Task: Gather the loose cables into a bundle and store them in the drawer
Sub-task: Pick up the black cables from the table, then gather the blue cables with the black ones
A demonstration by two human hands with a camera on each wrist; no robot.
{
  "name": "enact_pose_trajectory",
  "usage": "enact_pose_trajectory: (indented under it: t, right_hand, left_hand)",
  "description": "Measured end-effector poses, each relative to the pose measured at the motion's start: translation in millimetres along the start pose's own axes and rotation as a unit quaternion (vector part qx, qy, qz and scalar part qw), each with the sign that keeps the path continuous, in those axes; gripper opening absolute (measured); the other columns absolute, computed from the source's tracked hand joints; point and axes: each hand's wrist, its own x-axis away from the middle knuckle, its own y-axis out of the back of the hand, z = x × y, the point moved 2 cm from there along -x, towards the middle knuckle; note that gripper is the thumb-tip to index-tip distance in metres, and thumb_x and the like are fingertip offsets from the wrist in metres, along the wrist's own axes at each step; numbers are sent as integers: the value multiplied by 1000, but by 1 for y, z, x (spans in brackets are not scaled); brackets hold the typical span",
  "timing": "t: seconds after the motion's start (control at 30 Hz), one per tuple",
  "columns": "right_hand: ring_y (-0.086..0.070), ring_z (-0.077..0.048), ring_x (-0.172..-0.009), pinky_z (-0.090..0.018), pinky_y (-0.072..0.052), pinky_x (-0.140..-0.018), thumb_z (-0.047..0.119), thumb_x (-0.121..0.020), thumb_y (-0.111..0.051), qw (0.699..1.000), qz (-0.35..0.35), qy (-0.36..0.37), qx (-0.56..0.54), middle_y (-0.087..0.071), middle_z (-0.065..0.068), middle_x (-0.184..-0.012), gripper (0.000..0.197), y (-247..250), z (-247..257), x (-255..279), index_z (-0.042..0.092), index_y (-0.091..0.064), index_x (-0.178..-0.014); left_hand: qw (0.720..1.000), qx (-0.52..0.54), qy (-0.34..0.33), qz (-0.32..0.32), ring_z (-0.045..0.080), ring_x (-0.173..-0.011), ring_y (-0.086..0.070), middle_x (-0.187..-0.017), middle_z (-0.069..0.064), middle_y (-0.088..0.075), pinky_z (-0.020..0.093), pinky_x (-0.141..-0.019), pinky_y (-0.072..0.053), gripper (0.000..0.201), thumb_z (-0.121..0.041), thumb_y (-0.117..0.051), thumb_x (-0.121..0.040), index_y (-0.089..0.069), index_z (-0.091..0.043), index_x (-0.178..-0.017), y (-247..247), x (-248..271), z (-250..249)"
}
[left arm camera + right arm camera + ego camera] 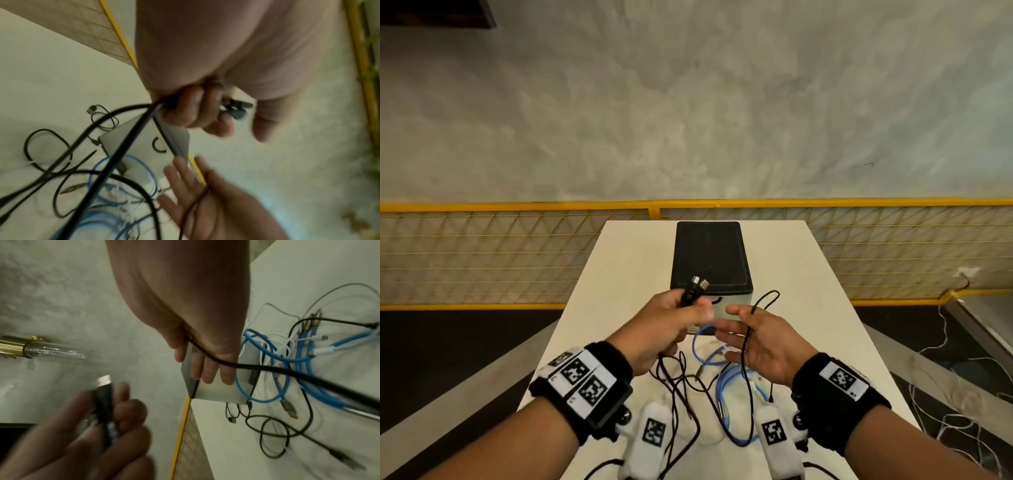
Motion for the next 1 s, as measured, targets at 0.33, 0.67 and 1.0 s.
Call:
enact_pose_trajectory:
  t: [0.33, 0.67, 1.0]
  right_hand:
    - [-58, -28, -81, -38, -44, -71, 36, -93, -52, 995, 65, -72, -39, -64, -13, -96, 33, -15, -5, 8, 8, -65, -105]
    - [-70, -25, -74, -38, -54, -67, 23, -101, -42, 1000, -3, 20, -23, -69, -7, -73, 15, 10, 29, 12, 17, -55, -108]
    - [-62, -11, -84, -20, -43, -63, 18, -89, -47, 824, 201, -141, 511, -68, -2, -98, 22, 15, -73, 47, 22, -63, -103]
  left_hand:
    - [999, -44, 6, -4, 3, -52, -57, -64, 0, -63, 14, -50, -44, 15, -1, -72, -82, -64, -6, -70, -41, -4, 45]
    - [942, -217, 164, 196, 6, -46, -36, -63, -6, -53, 21, -41, -26, 18, -29, -83, -70, -68, -25, -79, -12, 50, 90]
    - [993, 22, 96, -67, 11, -47, -19, -58, -5, -25, 22, -42, -21, 25, -24, -50, -101, -65, -4, -100, 36, 25, 46]
